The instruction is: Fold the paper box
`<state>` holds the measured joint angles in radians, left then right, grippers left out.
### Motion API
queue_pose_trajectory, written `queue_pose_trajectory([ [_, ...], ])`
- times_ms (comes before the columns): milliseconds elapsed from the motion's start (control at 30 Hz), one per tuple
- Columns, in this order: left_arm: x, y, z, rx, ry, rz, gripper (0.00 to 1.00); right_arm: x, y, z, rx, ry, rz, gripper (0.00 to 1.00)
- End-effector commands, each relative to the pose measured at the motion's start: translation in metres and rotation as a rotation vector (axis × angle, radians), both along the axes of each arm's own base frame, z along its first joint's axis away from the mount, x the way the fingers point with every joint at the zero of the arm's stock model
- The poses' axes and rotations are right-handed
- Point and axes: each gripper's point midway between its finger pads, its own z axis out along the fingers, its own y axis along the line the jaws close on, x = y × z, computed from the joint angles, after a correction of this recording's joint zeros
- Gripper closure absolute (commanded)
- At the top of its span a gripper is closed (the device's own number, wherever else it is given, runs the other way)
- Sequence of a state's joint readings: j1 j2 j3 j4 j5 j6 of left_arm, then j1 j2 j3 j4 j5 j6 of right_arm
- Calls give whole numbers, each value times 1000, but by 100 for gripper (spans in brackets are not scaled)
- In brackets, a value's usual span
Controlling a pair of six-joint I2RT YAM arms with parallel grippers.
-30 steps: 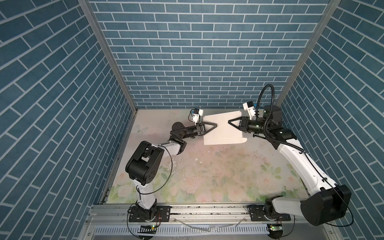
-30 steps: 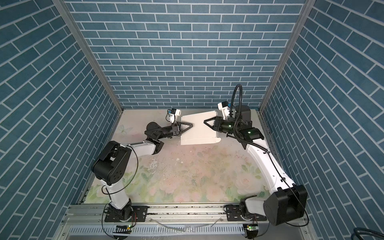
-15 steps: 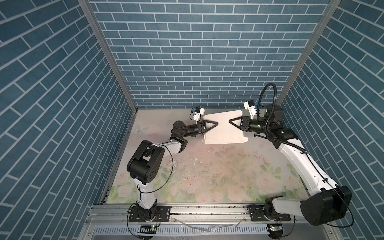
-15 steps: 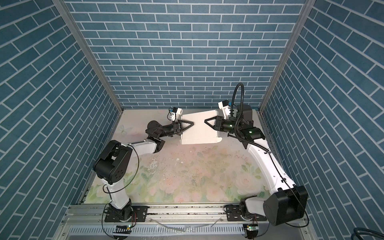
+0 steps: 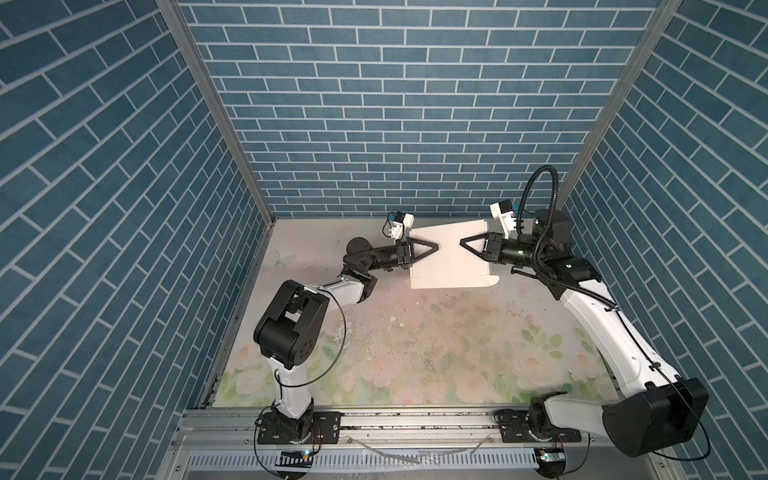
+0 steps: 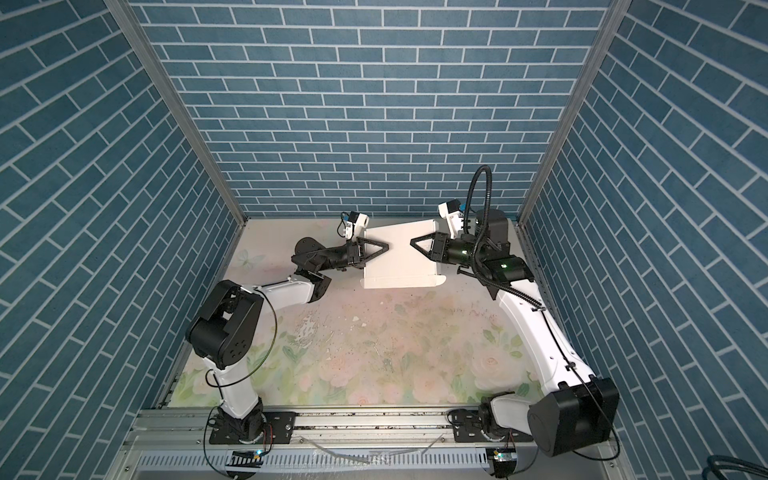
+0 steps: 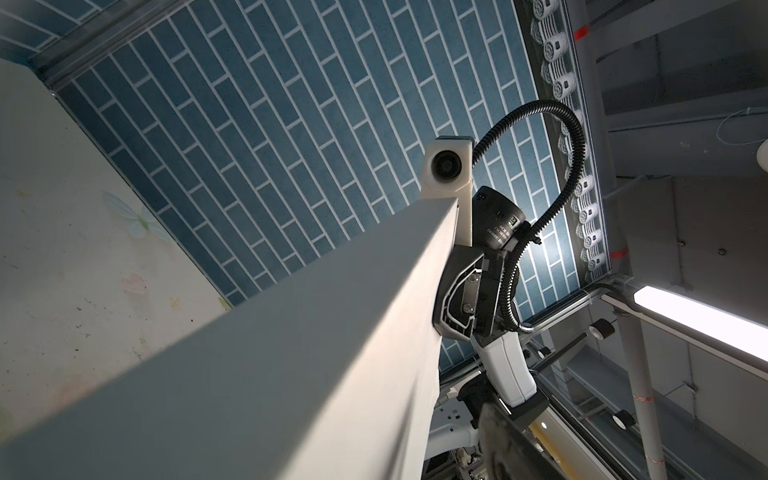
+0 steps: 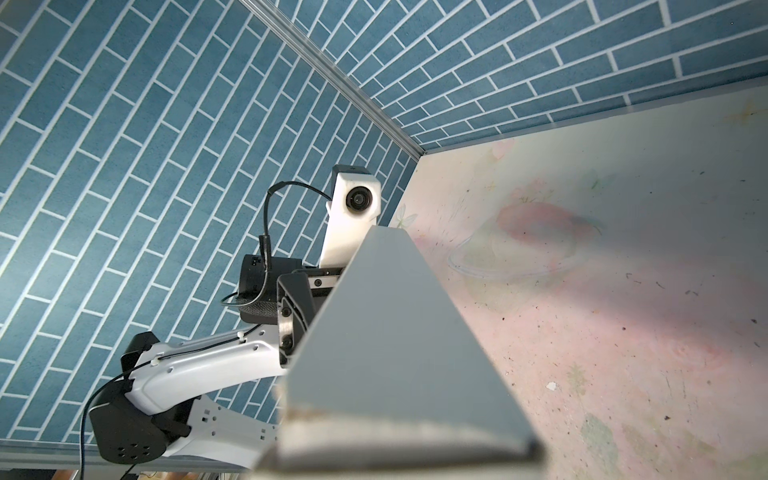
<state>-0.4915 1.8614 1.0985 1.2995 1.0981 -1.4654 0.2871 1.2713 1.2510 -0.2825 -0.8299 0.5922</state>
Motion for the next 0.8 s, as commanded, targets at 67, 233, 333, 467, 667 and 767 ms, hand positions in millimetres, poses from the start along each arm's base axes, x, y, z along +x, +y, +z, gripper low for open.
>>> queue_pose_trajectory([
  [67,-23,-3,29,-10,-112,-61,19,-12,1,13,-15,-65,38,89],
  [233,-23,0,26,5,-117,-65,21,-13,-2,18,-21,-74,34,89],
  [333,-25,1,26,8,-122,-75,24,-10,-4,15,-28,-58,25,90],
  [467,-30,2,29,14,-154,-86,28,-4,-6,9,-31,-31,13,90],
  [667,-32,2,20,51,-178,-86,38,4,-10,6,-19,-7,-2,90],
  [767,-32,2,22,46,-183,-90,37,6,-11,4,-20,-4,-4,90],
])
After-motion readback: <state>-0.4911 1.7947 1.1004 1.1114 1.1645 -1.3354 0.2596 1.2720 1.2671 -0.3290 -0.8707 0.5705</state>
